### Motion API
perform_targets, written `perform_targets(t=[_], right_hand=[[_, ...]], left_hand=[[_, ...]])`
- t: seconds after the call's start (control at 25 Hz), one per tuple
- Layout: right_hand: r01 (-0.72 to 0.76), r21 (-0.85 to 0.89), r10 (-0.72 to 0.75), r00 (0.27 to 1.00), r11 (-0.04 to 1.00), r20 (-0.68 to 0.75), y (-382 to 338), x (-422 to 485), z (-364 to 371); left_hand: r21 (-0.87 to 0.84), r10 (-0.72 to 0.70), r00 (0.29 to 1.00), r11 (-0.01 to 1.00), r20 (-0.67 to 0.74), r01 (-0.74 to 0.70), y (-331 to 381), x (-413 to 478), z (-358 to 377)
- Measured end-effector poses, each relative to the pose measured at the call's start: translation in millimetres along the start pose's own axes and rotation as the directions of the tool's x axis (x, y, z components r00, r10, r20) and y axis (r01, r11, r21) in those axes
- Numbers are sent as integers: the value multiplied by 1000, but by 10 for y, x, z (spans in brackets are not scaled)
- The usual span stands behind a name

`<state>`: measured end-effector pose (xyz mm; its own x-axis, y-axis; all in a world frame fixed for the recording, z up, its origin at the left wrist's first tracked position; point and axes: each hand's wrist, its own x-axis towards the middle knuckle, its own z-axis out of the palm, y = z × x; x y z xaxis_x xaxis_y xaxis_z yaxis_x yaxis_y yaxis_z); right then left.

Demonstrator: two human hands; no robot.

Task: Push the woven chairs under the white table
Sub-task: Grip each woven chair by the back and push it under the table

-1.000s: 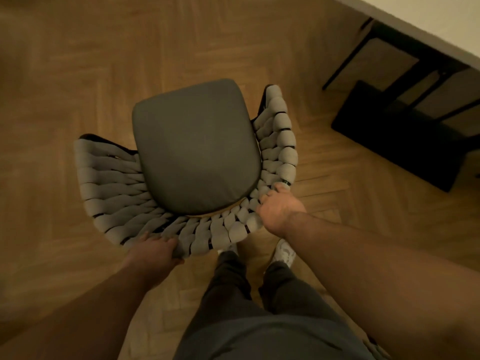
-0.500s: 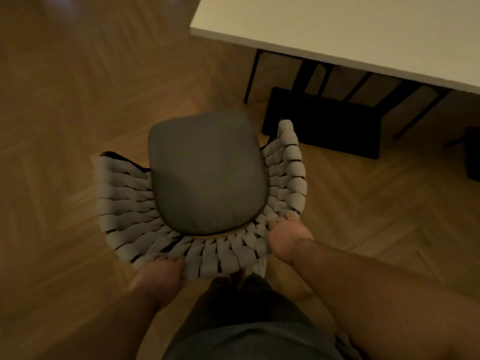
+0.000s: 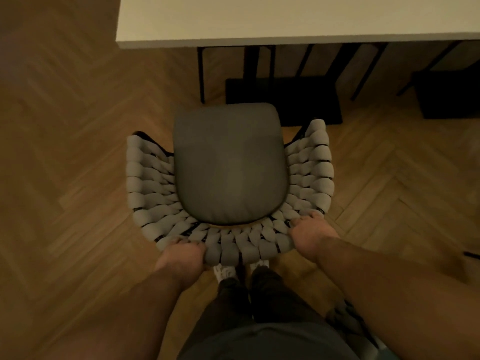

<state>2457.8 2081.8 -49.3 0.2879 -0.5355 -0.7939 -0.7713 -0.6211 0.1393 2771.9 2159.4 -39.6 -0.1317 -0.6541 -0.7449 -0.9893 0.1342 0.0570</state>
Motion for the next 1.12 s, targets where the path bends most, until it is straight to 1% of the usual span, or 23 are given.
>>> perform_targets(t=[0.16, 0.4, 0.72, 0.88, 1.0, 1.04, 1.08, 1.12], right_hand=[[-47, 42, 48, 999, 998, -4, 97, -33, 35], [-69, 62, 70, 998, 996, -9, 527, 56, -79], [-17, -6, 16, 998, 1000, -68, 1259, 198, -175], [41, 57, -35, 994, 998, -108, 1328, 217, -128], [88, 155, -70, 991, 984, -113, 1428, 201, -120], [103, 226, -81, 991, 969, -105, 1482, 197, -143], [105, 333, -73, 992, 937, -107, 1539, 192, -186], [98, 478, -41, 991, 873, -128, 1604, 188, -228]], left_hand=[[66, 41, 999, 997, 1, -41, 20, 181, -215], [80, 42, 998, 996, -43, -39, 215, 468, -566], [88, 8, 998, 996, -58, -3, 661, 789, -954], [100, -16, 1000, 995, -5, 17, 719, 854, -1086], [26, -40, 998, 999, 57, 38, 759, 917, -1169], [-16, -29, 996, 999, 78, 31, 789, 949, -1187], [-67, -2, 994, 998, 112, 10, 829, 992, -1197], [-123, 41, 989, 992, 142, -24, 885, 1036, -1214]])
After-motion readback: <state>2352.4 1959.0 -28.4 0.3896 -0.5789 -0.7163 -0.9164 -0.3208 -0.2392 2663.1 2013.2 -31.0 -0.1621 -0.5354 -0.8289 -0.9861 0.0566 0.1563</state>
